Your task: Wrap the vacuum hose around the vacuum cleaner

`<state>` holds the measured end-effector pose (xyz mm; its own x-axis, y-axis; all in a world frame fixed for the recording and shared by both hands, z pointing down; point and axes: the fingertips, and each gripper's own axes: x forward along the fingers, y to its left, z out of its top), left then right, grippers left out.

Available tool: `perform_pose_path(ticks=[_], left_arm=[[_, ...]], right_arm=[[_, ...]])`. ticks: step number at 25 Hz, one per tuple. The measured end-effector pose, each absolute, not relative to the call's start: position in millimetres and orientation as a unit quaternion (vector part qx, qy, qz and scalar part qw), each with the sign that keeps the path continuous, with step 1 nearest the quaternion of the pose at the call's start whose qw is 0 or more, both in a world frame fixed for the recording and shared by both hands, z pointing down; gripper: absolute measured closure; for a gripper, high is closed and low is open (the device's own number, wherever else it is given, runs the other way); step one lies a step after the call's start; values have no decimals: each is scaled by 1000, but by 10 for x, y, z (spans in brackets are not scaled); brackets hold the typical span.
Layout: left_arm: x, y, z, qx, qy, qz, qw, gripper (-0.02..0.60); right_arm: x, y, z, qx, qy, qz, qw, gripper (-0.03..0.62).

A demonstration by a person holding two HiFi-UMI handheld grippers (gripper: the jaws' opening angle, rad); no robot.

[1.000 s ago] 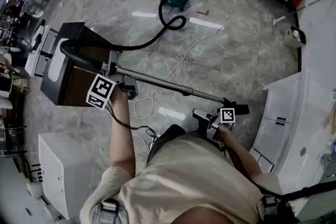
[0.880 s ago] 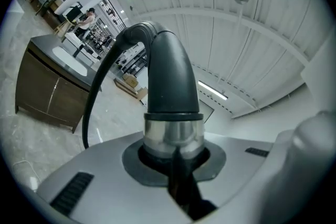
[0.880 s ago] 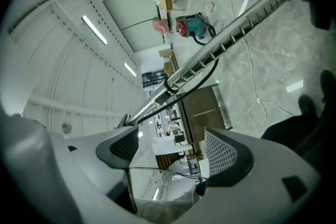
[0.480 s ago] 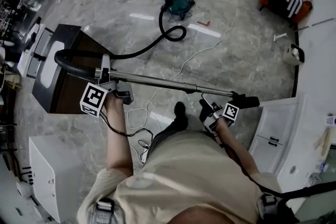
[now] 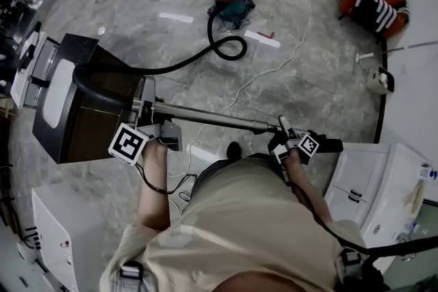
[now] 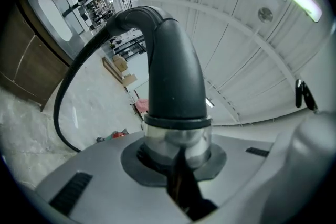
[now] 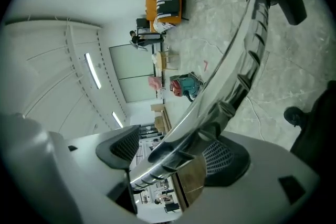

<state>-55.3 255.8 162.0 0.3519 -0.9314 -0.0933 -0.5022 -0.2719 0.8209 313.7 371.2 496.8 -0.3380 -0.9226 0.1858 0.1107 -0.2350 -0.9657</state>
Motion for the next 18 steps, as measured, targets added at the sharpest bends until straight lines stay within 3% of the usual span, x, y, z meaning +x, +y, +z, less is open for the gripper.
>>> perform_pose_path(ticks=[3, 6, 10, 18], left_arm=[[-569, 2487, 1360, 765, -459, -307, 331, 518], [-437, 2428, 1170, 788, -431, -315, 308, 519], [-350, 2383, 1176, 794, -426, -316, 296, 520], [43, 2118, 1485, 777, -436, -339, 304, 523]], right_arm=[[3178, 3486, 4955, -445, 496, -648, 369, 226], [3324, 3266, 4945, -447, 484, -643, 391, 226], [3512, 3114, 4915, -439, 471, -643, 416, 324], [4314, 2576, 4820, -445, 476, -639, 409, 378]])
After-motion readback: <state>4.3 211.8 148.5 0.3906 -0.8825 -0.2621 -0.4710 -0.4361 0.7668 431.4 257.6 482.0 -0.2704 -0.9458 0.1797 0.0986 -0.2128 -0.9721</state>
